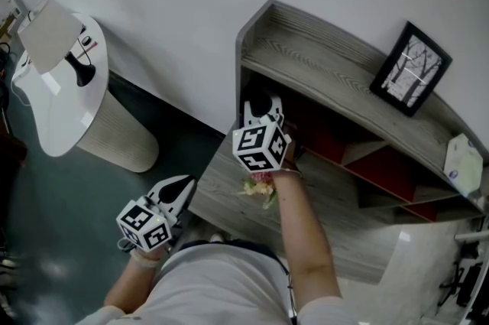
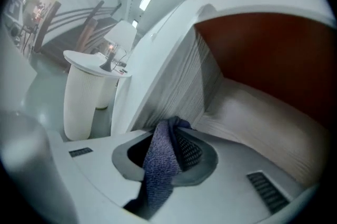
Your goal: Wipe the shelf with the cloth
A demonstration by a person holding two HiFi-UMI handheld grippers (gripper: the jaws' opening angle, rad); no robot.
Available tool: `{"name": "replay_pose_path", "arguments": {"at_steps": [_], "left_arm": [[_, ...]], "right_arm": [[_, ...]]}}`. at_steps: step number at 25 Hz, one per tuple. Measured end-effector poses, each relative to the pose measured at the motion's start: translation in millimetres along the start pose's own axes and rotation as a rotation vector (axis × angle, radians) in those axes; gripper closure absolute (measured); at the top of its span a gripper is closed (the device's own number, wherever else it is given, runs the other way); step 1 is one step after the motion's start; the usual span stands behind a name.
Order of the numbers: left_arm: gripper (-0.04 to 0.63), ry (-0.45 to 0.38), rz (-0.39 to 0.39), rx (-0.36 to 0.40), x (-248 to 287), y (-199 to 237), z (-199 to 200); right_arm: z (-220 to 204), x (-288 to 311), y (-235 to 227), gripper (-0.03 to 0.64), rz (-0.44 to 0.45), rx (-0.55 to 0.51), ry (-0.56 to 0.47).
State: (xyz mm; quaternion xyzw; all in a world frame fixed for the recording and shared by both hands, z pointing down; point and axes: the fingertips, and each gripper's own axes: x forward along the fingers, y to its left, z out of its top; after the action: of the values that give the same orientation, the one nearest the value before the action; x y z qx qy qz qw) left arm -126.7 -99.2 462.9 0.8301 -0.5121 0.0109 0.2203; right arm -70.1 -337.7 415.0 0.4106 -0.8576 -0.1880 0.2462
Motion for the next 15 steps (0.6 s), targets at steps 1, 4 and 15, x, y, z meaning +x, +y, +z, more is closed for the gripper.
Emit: {"name": "replay_pose_path", "arguments": {"at_steps": [1, 4, 15], "left_arm": [[0.578, -0.001, -0.001, 0.000, 0.1, -1.0, 0.1], [0.578, -0.002, -0.005, 0.001, 0.3, -4.7, 0.7], [0.578, -0.007, -0.007, -0.001, -1.5, -4.4, 0.4]], "right_arm": [[8.0, -4.5, -2.6, 0.546, -0.013, -0.003, -0.026], [28.8, -17.4, -8.2, 0.546, -0.051, -0.019, -0.094], [88.3, -49.9, -32.9, 0.546, -0.215, -0.115, -0.261]]}}
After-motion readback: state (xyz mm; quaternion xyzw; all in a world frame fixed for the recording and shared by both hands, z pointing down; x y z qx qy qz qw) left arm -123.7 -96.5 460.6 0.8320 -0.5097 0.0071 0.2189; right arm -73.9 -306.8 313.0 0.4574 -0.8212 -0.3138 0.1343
